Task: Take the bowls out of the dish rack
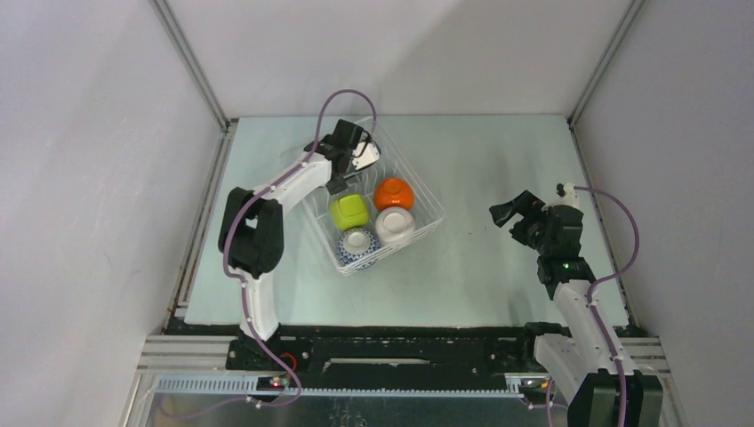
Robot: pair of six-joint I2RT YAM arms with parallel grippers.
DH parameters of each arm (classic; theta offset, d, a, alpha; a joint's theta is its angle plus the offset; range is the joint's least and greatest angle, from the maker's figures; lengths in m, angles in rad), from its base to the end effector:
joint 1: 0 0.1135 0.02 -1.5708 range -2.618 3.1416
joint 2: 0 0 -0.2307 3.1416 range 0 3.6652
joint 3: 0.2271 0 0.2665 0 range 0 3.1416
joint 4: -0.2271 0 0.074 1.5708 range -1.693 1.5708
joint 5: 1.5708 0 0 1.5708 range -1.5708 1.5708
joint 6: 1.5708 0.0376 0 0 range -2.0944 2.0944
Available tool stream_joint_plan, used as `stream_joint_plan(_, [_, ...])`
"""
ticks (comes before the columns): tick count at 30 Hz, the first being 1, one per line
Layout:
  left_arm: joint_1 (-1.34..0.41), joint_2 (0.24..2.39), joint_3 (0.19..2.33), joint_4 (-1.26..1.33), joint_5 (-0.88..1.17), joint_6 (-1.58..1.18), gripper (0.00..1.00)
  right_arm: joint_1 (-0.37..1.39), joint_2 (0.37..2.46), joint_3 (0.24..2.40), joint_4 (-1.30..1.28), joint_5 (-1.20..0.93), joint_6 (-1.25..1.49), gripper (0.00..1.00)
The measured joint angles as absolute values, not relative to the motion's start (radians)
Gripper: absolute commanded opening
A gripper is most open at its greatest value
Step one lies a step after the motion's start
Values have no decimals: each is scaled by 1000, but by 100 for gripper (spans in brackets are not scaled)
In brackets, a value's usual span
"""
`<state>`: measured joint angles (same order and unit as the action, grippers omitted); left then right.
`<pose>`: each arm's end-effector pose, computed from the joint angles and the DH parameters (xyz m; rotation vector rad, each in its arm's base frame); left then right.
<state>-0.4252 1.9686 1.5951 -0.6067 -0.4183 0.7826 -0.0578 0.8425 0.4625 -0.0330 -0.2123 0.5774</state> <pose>0.4011 -0.1649 0.1973 1.3150 2.1967 0.6718 0.2314 -0.0055 0.2006 0.4948 1.9535 0.5446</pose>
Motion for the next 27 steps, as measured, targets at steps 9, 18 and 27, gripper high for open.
stream_joint_plan(9, [-433,1971,1582,-524,-525,780,95,-58,843,463,-33,-213,577,100])
stream_joint_plan(18, [-429,1964,1553,-411,-576,788,77,-58,846,463,-33,-219,577,100])
stream_joint_plan(27, [-428,1962,1550,-382,-574,787,63,-58,846,463,-33,-220,577,100])
